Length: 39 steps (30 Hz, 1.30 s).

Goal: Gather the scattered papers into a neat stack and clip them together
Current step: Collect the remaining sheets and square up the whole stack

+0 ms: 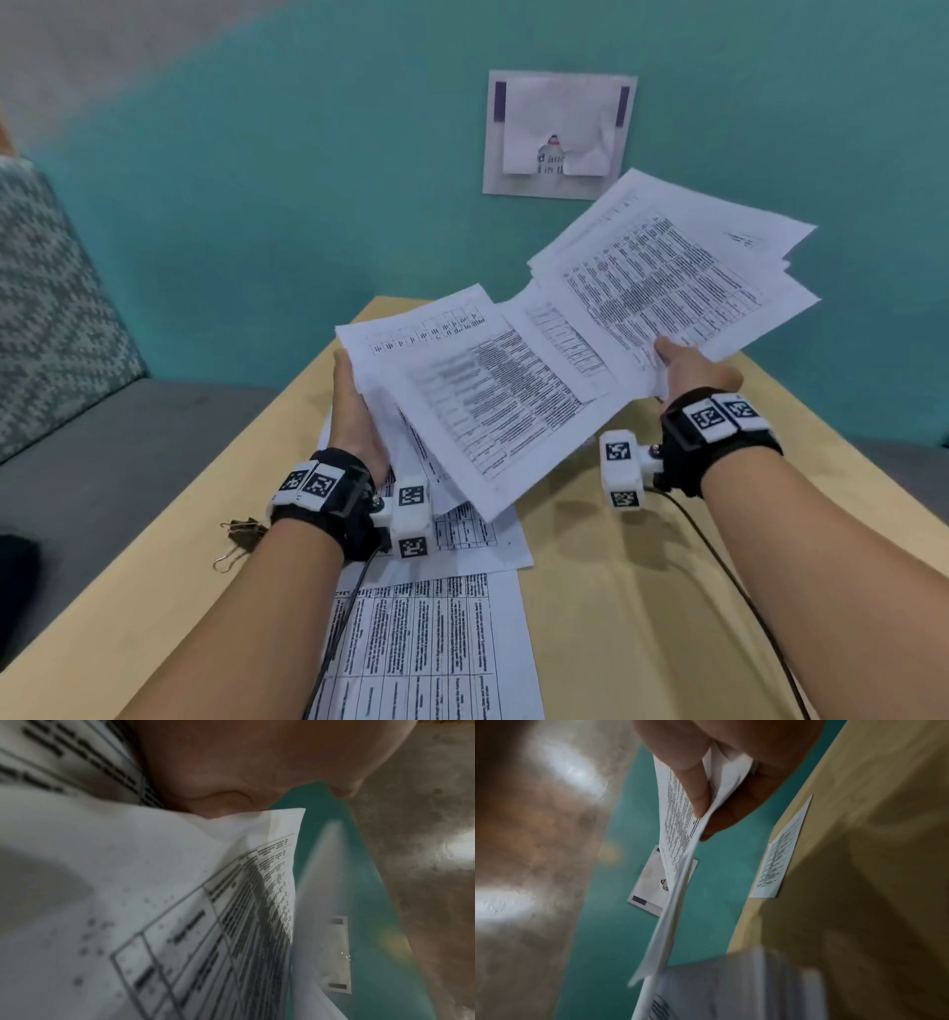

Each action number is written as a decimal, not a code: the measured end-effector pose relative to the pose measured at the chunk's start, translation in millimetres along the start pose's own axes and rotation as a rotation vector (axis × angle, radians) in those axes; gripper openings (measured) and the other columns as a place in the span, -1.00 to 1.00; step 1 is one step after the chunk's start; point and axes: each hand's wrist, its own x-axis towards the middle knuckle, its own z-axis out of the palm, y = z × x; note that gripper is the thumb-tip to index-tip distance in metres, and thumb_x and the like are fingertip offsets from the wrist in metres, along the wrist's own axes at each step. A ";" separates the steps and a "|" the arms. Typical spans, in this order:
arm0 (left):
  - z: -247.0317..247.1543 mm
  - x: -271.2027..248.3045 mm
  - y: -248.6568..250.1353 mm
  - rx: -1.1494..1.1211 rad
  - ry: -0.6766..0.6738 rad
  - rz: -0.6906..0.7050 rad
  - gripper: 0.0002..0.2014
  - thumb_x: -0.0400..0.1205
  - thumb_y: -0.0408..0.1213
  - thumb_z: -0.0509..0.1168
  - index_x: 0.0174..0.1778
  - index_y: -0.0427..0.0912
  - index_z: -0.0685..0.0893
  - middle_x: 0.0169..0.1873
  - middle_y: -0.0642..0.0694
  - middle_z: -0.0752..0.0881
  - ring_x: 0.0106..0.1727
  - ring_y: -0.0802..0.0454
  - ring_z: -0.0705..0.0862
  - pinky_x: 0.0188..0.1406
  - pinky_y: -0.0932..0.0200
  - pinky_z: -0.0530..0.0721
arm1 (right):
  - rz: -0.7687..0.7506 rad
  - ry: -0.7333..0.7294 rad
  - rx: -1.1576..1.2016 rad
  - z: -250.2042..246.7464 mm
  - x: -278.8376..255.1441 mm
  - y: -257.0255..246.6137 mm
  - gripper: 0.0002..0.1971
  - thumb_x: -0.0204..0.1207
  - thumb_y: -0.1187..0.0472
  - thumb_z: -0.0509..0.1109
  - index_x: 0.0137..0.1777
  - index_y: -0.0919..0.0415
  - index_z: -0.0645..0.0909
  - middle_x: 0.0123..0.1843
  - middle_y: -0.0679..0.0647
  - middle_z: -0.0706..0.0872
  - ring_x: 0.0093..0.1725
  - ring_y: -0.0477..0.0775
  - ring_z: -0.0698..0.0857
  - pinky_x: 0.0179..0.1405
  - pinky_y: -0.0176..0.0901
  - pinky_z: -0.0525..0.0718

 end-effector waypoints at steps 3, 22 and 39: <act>2.1 -6.0 1.8 0.072 -0.040 0.002 -0.42 0.67 0.32 0.21 0.43 0.01 0.71 0.36 -0.19 0.77 0.42 -0.26 0.71 0.53 -0.35 0.50 | 0.003 0.001 -0.004 0.7 -3.4 11.8 -0.21 0.50 0.13 0.62 0.63 0.41 0.36 0.61 0.26 0.52 0.55 0.29 0.54 0.48 0.02 0.48; -45.2 54.9 -24.2 0.197 0.355 0.041 -0.38 0.47 -0.52 0.28 0.50 -0.16 0.57 0.38 -0.19 0.73 0.34 -0.32 0.71 0.42 -0.40 0.60 | 0.076 -0.170 0.222 0.0 0.9 -4.5 -0.13 0.08 0.16 0.84 0.43 0.32 0.61 0.25 0.22 0.79 0.08 0.31 0.81 0.04 0.30 0.82; -6.9 3.2 -5.2 0.343 0.248 -0.014 -0.45 0.30 -0.23 0.70 0.23 -0.16 0.81 0.23 -0.02 0.81 0.34 -0.08 0.71 0.56 -0.26 0.48 | -0.032 -0.572 -0.413 14.7 -24.8 25.3 -0.55 0.49 0.18 0.41 0.37 0.25 0.53 0.33 0.23 0.67 0.22 0.31 0.68 0.35 0.20 0.63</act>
